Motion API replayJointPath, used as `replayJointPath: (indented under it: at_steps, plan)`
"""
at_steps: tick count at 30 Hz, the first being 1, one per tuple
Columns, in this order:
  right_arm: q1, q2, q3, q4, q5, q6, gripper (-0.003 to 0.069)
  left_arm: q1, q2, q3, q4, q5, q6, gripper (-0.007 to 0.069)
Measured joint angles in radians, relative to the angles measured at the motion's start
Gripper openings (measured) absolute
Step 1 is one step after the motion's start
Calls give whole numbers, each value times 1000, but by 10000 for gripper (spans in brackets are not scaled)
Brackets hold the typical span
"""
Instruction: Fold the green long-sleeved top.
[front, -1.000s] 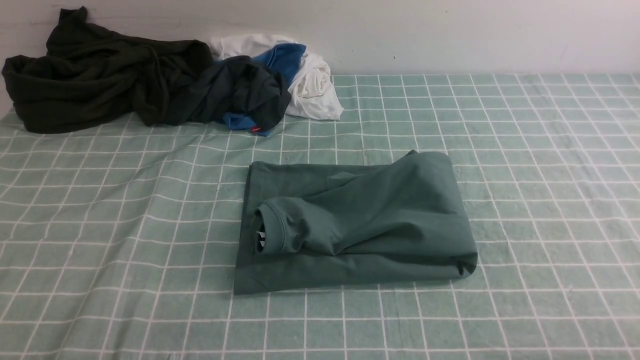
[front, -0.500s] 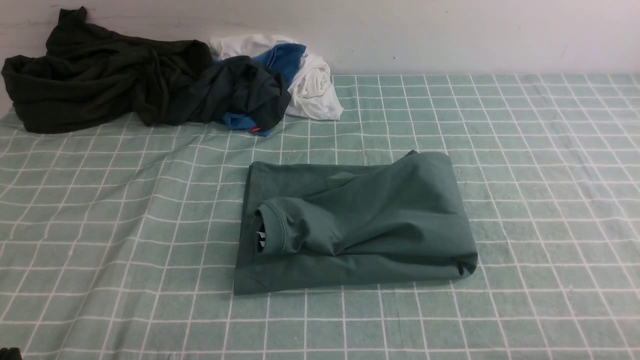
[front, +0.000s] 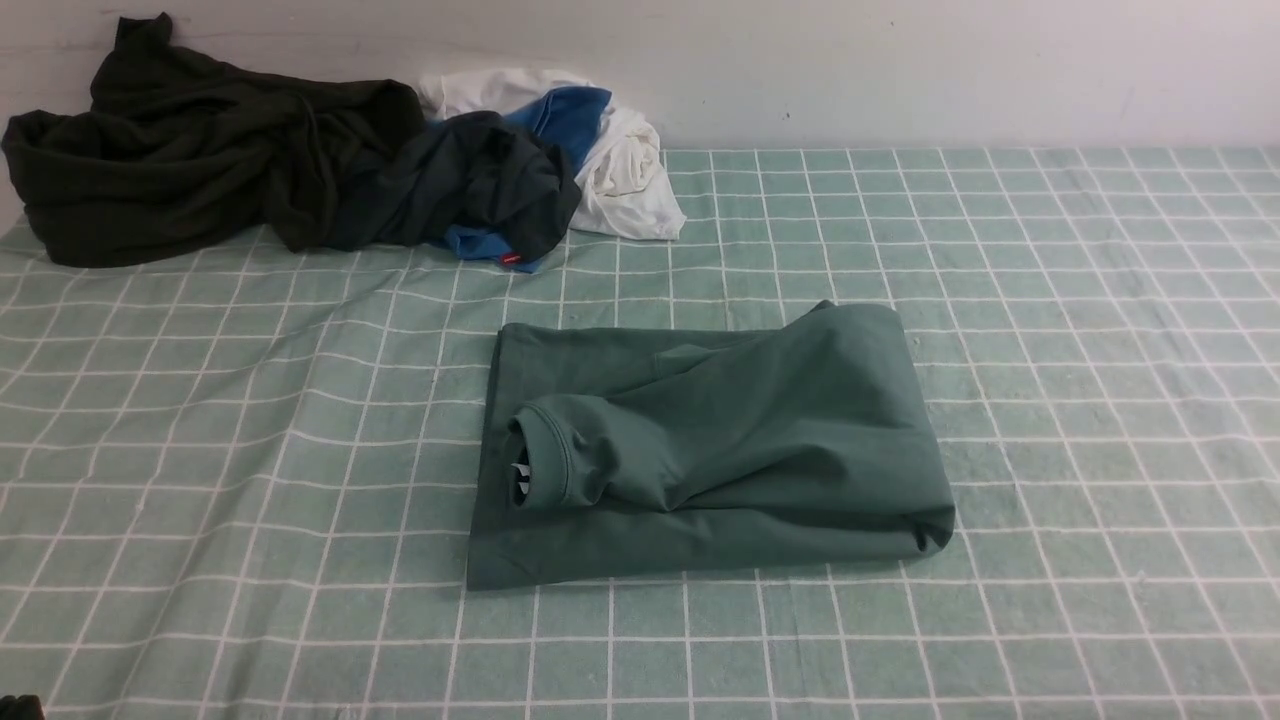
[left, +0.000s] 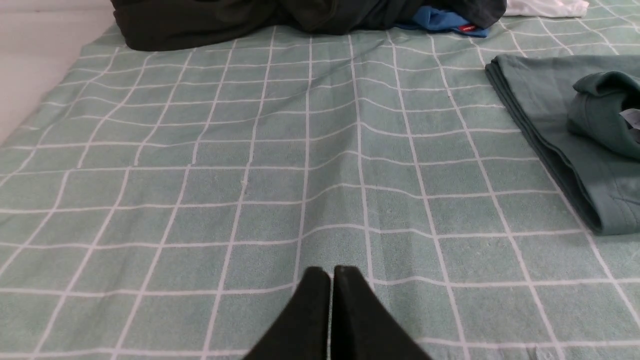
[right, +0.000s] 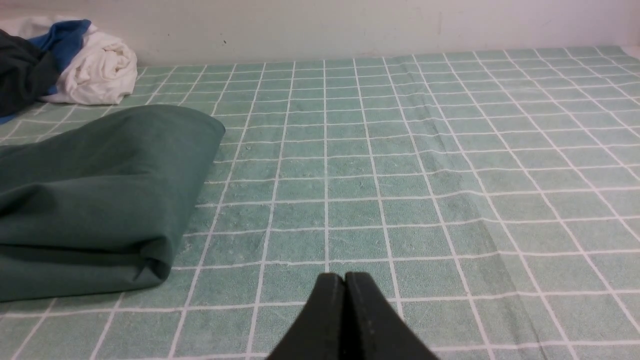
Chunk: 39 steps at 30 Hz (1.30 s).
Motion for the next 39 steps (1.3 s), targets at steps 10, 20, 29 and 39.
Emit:
replayJointPath:
  at_steps: [10, 20, 29, 39]
  plan:
    - [0, 0, 0, 0, 0, 0, -14, 0, 0, 0, 0, 0, 0, -3]
    - [0, 0, 0, 0, 0, 0, -14, 0, 0, 0, 0, 0, 0, -3]
    - [0, 0, 0, 0, 0, 0, -14, -1, 0, 0, 0, 0, 0, -3]
    - [0, 0, 0, 0, 0, 0, -14, -1, 0, 0, 0, 0, 0, -3]
